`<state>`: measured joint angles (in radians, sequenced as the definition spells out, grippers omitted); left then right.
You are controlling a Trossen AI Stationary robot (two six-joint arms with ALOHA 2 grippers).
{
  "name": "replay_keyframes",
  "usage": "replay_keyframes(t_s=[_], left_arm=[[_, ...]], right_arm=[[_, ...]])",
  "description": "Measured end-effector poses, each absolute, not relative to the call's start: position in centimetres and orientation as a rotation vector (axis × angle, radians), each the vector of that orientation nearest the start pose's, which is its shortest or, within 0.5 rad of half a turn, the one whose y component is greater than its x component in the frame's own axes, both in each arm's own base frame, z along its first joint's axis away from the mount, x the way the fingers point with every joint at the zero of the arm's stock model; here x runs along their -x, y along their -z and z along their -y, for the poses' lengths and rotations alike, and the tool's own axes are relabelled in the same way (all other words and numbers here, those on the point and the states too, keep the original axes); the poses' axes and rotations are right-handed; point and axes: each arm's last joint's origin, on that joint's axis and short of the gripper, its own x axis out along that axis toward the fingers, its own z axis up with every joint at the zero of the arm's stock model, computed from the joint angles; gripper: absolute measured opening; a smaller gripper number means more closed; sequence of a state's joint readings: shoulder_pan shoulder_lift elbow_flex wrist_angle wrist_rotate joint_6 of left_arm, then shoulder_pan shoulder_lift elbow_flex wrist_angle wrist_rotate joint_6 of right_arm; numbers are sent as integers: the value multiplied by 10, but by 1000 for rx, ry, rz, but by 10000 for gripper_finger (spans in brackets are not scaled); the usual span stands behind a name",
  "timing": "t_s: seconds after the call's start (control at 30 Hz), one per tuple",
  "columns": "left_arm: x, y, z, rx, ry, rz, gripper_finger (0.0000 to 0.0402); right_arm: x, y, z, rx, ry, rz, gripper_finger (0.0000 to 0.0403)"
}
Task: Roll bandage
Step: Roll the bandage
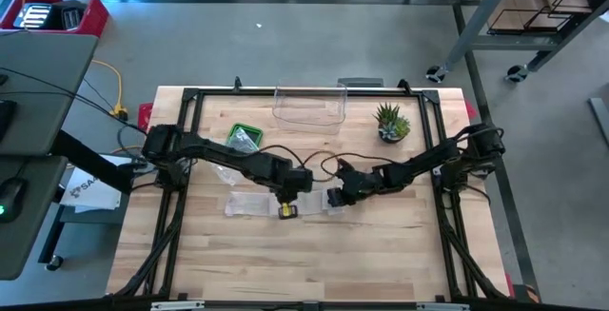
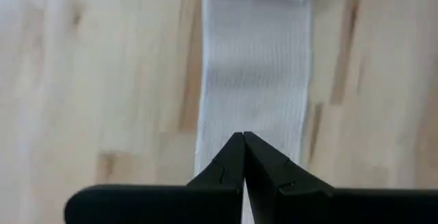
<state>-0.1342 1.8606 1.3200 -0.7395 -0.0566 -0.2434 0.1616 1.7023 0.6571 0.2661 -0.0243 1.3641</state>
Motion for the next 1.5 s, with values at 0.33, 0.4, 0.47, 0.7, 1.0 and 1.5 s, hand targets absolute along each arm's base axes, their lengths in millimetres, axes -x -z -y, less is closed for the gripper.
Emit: replay_keyframes(t_s=[0.33, 0.4, 0.47, 0.7, 1.0, 1.5], left_arm=[[-298, -179, 47, 226, -165, -1343, 0], [-287, -181, 49, 253, -124, -1346, 0], [-277, -178, 51, 250, -106, -1350, 0], [-257, -151, 55, 347, -35, -1327, 0], [-230, -137, 51, 361, -99, -1504, 0], [-239, -151, 52, 479, -151, -1366, 0]], right_arm=[[-294, -115, -49, -1232, 374, -775, 0], [-294, -115, -49, -1233, 373, -775, 0], [-294, -115, -49, -1233, 373, -777, 0], [-294, -115, -49, -1236, 374, -778, 0], [-288, -110, -49, -1268, 441, -850, 0], [-258, -126, -44, -1188, 598, -1015, 0]])
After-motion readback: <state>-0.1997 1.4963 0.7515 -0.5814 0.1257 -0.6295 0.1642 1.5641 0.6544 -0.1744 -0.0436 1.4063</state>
